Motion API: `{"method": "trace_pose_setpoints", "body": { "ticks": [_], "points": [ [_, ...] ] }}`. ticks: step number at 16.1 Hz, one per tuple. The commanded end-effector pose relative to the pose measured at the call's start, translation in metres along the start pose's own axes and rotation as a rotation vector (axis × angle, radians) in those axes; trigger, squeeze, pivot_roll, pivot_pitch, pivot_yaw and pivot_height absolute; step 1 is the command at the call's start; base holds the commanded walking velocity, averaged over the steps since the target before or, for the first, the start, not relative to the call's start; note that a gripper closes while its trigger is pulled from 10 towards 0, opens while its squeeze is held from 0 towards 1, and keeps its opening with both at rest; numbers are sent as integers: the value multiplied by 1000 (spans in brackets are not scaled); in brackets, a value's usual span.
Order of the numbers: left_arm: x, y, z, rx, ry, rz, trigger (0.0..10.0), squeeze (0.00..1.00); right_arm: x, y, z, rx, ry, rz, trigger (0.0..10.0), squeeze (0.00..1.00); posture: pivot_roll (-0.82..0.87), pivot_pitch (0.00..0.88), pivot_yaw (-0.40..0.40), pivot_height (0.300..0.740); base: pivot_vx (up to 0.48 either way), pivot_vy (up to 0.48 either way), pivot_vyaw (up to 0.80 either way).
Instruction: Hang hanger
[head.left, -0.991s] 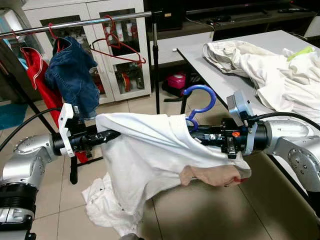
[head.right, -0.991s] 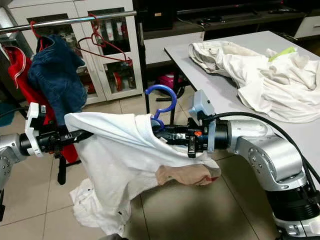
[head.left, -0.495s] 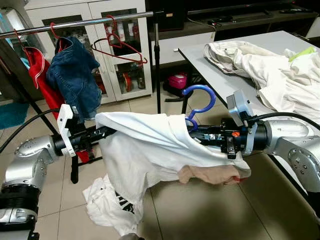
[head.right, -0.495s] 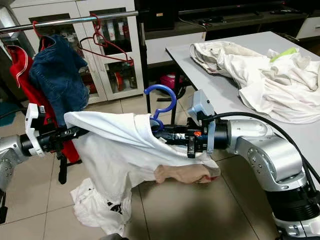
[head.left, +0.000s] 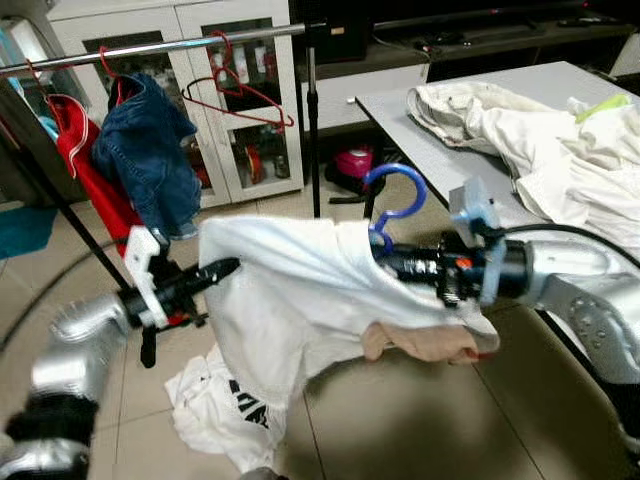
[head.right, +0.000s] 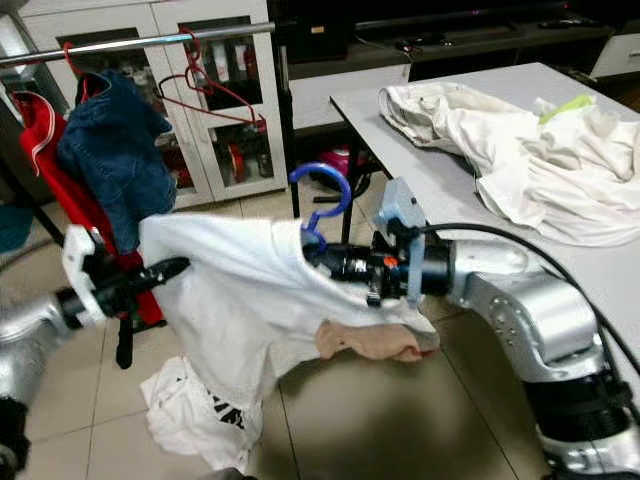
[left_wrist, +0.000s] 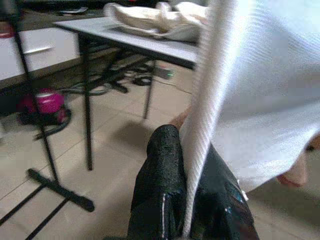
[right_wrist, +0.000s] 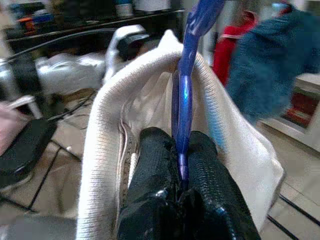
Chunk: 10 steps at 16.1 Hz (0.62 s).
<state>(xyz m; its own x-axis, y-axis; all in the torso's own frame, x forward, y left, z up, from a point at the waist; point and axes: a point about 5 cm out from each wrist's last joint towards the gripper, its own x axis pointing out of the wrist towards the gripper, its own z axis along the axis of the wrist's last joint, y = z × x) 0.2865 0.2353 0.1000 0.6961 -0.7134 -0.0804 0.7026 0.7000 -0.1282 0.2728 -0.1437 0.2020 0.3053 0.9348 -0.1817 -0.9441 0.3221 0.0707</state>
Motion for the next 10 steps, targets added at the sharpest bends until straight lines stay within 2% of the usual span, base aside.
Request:
{"method": "trace_pose_setpoints", "body": {
  "ticks": [1, 5, 7, 8, 10],
  "points": [
    [-4, 1, -7, 27, 21, 81, 0, 0, -5, -5, 8, -23, -37, -63, 10000, 0, -49, 0, 89, 740, 0, 0, 0],
    [-1, -6, -34, 65, 47, 279, 0, 0, -7, -11, 6, -8, -26, -143, 10000, 0, -52, 0, 87, 740, 0, 0, 0],
    [-2, -6, -38, 93, 62, 331, 0, 0, -7, -15, 5, -4, -25, -172, 10000, 0, -52, 0, 87, 740, 0, 0, 0],
    [-2, -9, -44, 113, 64, 397, 0, 0, -8, -22, 7, 7, -30, -235, 10000, 0, -50, 0, 82, 740, 0, 0, 0],
    [-2, -17, -56, 152, 106, 404, 0, 0, -9, -31, 11, 24, -62, -320, 10000, 0, -46, 0, 74, 740, 0, 0, 0]
  ]
}}
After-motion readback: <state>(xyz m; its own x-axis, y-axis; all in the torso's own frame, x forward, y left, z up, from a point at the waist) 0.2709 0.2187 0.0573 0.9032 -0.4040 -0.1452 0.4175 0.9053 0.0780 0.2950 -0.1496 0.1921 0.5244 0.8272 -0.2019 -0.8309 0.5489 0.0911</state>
